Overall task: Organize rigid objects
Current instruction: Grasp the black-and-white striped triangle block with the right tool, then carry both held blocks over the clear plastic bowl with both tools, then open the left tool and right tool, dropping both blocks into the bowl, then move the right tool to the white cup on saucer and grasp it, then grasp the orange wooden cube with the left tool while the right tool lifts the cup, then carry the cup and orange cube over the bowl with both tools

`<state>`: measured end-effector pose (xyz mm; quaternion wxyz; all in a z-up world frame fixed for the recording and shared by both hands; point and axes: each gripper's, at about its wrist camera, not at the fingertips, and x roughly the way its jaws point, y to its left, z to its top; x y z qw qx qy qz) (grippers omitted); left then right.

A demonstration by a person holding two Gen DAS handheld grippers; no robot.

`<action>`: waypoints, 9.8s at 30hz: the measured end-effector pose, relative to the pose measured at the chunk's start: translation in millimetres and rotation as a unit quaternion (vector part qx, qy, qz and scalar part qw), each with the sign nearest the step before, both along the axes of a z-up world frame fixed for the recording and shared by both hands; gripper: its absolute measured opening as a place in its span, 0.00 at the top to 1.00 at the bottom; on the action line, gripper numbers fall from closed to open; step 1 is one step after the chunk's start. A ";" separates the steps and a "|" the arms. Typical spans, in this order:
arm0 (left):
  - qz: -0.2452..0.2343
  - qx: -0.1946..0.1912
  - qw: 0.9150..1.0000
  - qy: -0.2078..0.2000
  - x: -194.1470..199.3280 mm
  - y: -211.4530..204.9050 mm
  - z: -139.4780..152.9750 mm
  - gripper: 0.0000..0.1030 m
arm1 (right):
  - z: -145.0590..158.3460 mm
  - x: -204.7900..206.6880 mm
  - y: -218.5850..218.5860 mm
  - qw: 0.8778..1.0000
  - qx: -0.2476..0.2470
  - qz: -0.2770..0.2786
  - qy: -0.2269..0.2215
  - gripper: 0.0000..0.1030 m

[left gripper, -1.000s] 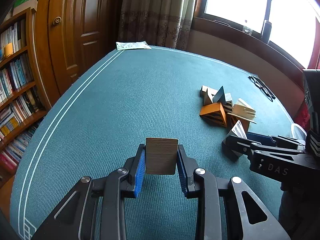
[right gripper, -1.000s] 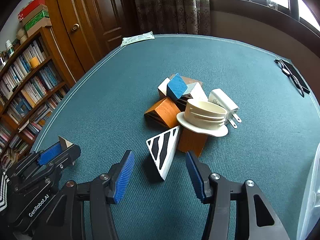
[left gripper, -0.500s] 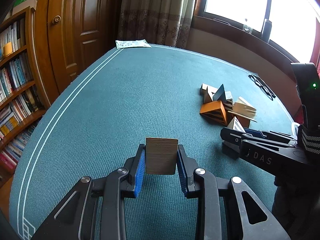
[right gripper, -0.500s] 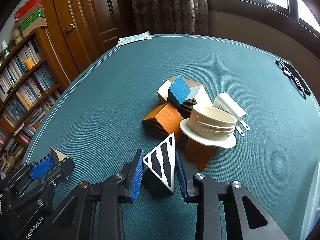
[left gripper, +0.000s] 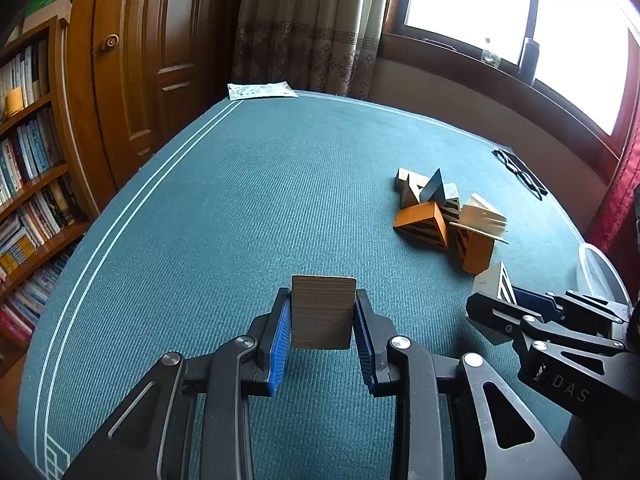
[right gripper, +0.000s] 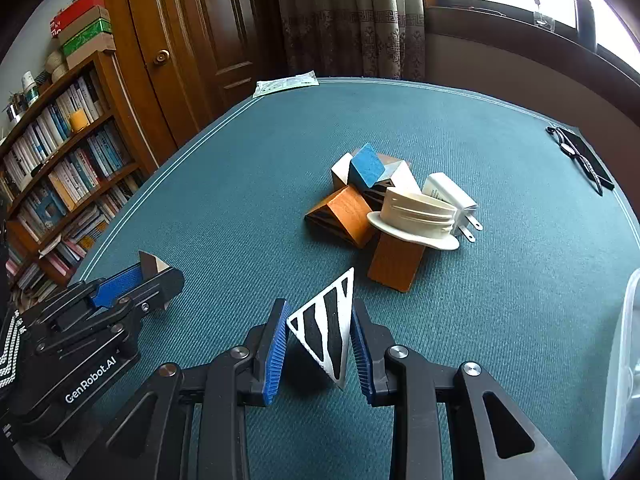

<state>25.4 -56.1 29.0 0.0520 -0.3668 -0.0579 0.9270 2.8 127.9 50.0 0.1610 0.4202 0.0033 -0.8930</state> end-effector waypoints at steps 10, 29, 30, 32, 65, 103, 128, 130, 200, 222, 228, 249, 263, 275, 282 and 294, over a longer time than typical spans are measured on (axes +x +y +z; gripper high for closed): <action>0.004 -0.006 1.000 0.010 7.3 2.6 6.6 0.70 | 7.0 21.2 21.6 1.000 -0.011 -0.011 0.010 0.69; -0.023 -0.026 0.999 0.034 27.7 33.5 38.9 0.70 | 18.5 52.4 74.0 0.997 -0.027 -0.057 0.036 0.69; -0.025 -0.027 0.999 0.037 28.6 35.4 42.3 0.70 | 20.7 54.3 78.4 0.997 -0.029 -0.061 0.039 0.69; -0.029 -0.030 0.998 0.045 31.5 40.0 50.2 0.70 | 25.4 58.1 88.3 0.996 -0.031 -0.071 0.046 0.69; -0.206 -0.027 0.974 0.089 42.5 205.4 122.8 0.70 | 32.0 84.5 314.0 0.927 -0.016 -0.369 0.071 0.69; -0.379 -0.003 0.925 -0.028 37.0 356.3 61.9 0.34 | 41.9 104.3 339.2 0.900 -0.050 -0.420 0.104 0.61; -0.251 -0.017 0.967 0.042 11.8 271.1 72.6 0.21 | 38.6 98.0 299.4 0.924 -0.051 -0.351 0.141 0.46; -0.236 -0.014 0.971 0.044 7.0 257.7 73.7 0.21 | 37.1 96.4 292.7 0.928 -0.047 -0.341 0.142 0.46; -0.026 -0.039 0.999 0.004 -60.9 40.9 24.8 0.21 | -1.2 -63.8 74.4 0.996 -0.070 -0.057 -0.005 0.50; -0.123 -0.038 0.992 -0.017 -39.9 109.2 24.7 0.21 | 21.3 -7.6 138.2 0.988 -0.119 -0.090 0.031 0.50; -0.149 -0.048 0.987 -0.023 -33.6 140.9 22.0 0.21 | 26.7 3.8 159.6 0.986 -0.113 -0.115 0.049 0.50; -0.159 -0.048 0.985 -0.057 -52.6 184.0 -1.1 0.66 | 28.6 29.2 216.9 0.975 -0.081 -0.194 0.077 0.50; -0.176 -0.037 0.983 -0.029 -36.9 190.6 23.6 0.69 | 30.6 44.1 257.1 0.961 -0.078 -0.252 0.085 0.50; -0.219 -0.038 0.975 -0.002 -16.7 215.1 47.3 0.69 | 28.7 50.3 293.1 0.939 -0.091 -0.318 0.094 0.41; -0.257 -0.031 0.966 -0.006 -9.0 240.9 56.2 0.69 | 32.0 54.3 294.7 0.938 -0.094 -0.319 0.100 0.39; -0.343 -0.031 0.939 -0.011 8.2 306.5 59.8 0.69 | 39.0 60.3 299.9 0.932 -0.099 -0.329 0.116 0.33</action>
